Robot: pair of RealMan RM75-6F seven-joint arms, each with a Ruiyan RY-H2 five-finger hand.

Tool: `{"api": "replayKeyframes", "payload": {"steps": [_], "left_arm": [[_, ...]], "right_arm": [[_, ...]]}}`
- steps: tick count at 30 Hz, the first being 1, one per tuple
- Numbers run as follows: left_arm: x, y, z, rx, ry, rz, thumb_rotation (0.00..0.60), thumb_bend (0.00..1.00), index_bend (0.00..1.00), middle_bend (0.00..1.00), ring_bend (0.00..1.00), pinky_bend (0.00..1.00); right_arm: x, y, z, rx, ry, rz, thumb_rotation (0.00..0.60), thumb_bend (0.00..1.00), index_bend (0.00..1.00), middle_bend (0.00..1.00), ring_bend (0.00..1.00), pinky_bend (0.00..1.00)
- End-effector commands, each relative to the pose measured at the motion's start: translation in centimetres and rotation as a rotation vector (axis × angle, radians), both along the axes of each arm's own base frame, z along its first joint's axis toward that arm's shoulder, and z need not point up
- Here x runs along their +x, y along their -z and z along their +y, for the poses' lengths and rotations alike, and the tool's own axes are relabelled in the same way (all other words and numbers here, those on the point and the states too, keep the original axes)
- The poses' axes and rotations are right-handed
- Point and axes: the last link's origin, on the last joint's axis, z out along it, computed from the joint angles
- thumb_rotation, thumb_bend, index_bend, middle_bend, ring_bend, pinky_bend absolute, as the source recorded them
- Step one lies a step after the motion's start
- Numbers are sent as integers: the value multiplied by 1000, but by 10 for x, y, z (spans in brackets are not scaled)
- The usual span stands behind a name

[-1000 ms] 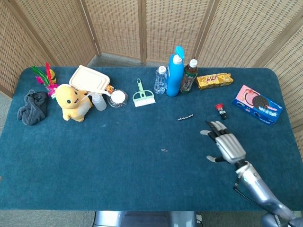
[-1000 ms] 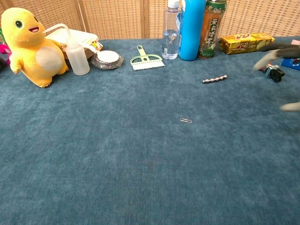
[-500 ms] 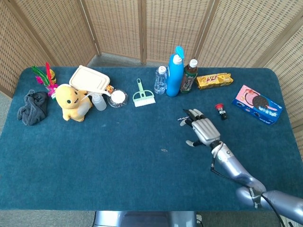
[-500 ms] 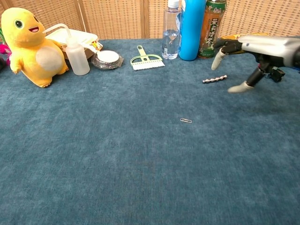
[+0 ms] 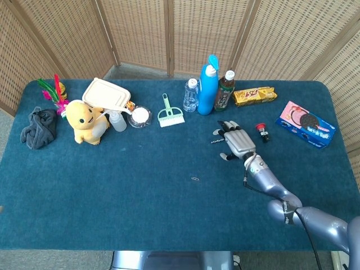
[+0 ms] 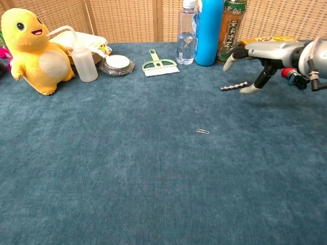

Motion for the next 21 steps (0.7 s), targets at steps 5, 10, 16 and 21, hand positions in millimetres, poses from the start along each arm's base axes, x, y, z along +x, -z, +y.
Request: {"api": "replayKeyframes", "payload": {"steps": [5,10,16,21], "left_arm": [[-2,2,3,-8,-15,4,600,363,0,0,0,46],[-3,3,4,-8,-18,6,600,363,0,0,0,46],[-2,3,4,-9,-16,5,600,363,0,0,0,46],[-2,3,3,-8,-12,4,600,363,0,0,0,46]], "right_arm": [[-1,4,-13,44,41,39,455,320,199,0,0,0],[-1,4,-15,56,42,55,415,320,250,0,0,0],[-3,2,-14,54,34,78,414,320,285,0,0,0],[-5,3,-13,52,35,89,412,320,284,0,0,0]]}}
